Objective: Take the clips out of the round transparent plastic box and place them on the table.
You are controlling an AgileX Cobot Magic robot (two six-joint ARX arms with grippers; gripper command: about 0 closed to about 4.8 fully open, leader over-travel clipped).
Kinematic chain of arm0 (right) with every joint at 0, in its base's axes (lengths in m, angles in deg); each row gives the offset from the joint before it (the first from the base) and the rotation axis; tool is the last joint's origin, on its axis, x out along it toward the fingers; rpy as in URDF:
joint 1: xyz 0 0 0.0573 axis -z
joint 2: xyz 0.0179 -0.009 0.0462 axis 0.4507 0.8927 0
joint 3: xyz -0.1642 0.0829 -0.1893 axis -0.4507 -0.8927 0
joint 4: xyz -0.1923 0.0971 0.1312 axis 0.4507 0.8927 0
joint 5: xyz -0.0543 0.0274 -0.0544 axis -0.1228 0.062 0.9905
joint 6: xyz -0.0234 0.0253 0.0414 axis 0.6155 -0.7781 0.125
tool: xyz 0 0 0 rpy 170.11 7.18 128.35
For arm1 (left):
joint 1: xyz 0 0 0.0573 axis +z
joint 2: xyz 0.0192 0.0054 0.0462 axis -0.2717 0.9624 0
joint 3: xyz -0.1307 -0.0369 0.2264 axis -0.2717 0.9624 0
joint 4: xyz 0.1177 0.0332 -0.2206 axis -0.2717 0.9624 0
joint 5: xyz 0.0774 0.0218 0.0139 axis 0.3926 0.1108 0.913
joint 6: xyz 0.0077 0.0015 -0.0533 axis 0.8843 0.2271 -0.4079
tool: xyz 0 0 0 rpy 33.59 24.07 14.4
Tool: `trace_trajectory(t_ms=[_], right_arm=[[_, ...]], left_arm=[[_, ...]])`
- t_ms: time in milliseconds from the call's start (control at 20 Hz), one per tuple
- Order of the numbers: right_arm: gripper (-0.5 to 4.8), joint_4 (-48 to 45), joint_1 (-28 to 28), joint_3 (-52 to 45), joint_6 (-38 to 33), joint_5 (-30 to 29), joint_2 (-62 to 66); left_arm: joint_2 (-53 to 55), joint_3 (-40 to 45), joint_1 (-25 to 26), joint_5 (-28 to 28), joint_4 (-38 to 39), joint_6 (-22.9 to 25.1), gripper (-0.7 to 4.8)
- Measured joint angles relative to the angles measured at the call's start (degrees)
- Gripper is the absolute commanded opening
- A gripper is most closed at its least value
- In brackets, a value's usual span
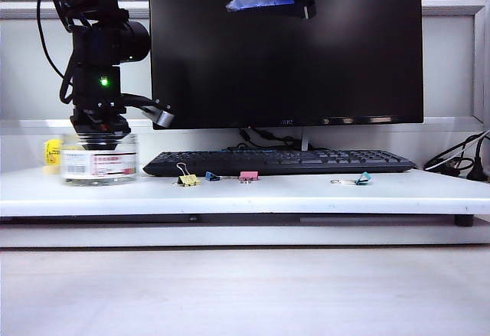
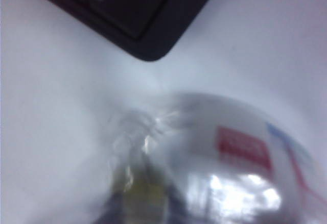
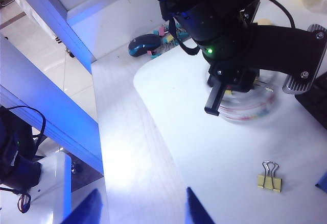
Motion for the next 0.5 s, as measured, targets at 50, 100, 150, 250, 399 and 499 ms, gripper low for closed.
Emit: trace_trajectory(t_ms=[50,100,150,250,399,499], right_arm=[[2.12,0.04,0.0,0.0,0.0,0.02,0.0],[2.12,0.04,0.0,0.0,0.0,0.0,0.0],[2.12,0.07,0.0,0.0,0.0,0.0,0.0],[2.12,0.09,0.0,0.0,0.0,0.02,0.0],[2.12,0.15,0.0,0.0,0.0,0.0,0.0],[2.12,0.17,0.0,0.0,0.0,0.0,0.0]], left_arm=[[0.0,0.0,0.0,0.02,-0.02,-0.02,1.07],[0.0,0.0,-0.02,0.04,-0.24,-0.02,1.07],[0.02,0.0,-0.02,0.02,-0.44,0.0,1.07],[0.13,0.0,0.0,0.0,-0.85,-0.02,1.07],[1.16,-0.55,0.02,-0.72,-1.46,-0.07,1.07],[2.23,-1.29,0.0,-1.05,-1.7,-0.28,1.07]])
